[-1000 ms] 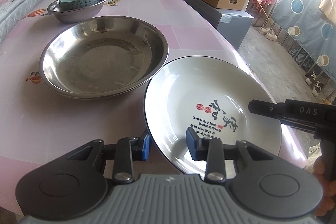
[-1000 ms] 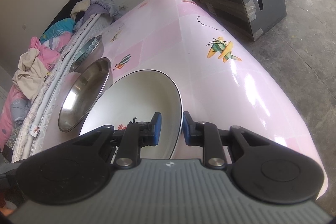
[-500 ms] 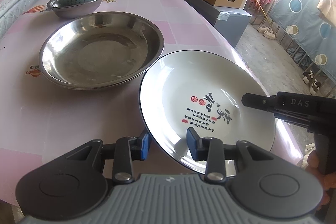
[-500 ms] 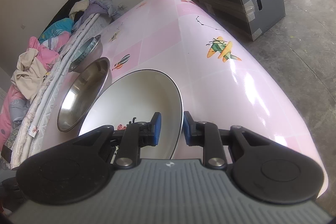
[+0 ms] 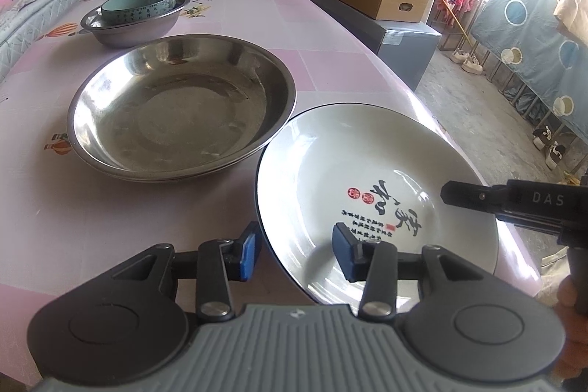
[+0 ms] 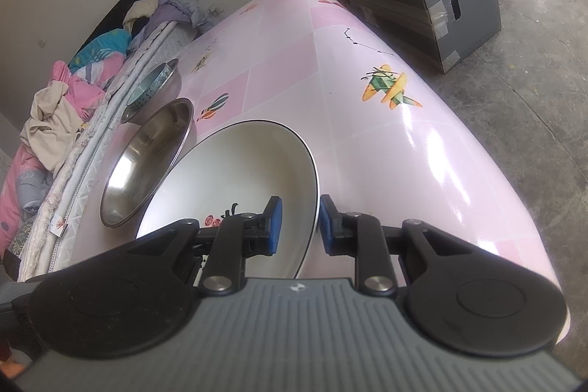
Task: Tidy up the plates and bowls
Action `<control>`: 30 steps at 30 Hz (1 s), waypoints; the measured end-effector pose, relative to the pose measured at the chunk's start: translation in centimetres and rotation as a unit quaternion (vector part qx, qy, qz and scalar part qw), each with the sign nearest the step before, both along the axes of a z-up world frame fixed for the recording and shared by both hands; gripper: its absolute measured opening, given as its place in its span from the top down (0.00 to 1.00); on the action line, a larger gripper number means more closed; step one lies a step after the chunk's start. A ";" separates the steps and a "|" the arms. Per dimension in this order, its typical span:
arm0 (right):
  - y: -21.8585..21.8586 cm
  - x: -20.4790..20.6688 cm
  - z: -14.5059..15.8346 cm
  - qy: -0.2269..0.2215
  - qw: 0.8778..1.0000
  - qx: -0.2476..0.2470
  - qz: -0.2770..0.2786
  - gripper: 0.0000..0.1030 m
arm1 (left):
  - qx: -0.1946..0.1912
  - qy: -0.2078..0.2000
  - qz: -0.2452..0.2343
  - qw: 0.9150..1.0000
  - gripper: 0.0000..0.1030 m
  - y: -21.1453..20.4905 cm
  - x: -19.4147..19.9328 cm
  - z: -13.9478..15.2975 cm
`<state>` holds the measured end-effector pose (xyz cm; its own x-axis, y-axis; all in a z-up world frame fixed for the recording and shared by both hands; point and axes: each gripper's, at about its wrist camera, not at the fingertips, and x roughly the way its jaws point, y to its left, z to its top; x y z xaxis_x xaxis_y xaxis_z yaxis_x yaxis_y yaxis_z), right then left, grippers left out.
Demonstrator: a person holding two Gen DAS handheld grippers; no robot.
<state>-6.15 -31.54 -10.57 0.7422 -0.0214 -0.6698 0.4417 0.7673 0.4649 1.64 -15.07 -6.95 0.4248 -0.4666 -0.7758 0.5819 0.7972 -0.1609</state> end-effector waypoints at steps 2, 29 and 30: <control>0.2 -0.2 0.2 0.005 1.000 -0.008 0.001 0.79 | -0.003 0.000 0.002 1.000 0.57 0.0 0.3 0.0; 0.5 -0.7 0.2 0.015 1.000 -0.025 -0.004 0.78 | -0.009 -0.016 -0.030 0.999 0.53 -0.7 0.1 -0.3; 0.8 -0.5 0.3 0.017 0.999 -0.036 -0.001 0.78 | -0.009 -0.015 -0.029 0.999 0.53 -0.7 0.1 -0.3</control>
<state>-6.68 -30.72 -10.28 0.7187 -0.0724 -0.6915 0.4582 0.7975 0.3926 1.71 -15.77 -7.22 0.4198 -0.5058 -0.7536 0.6326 0.7585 -0.1567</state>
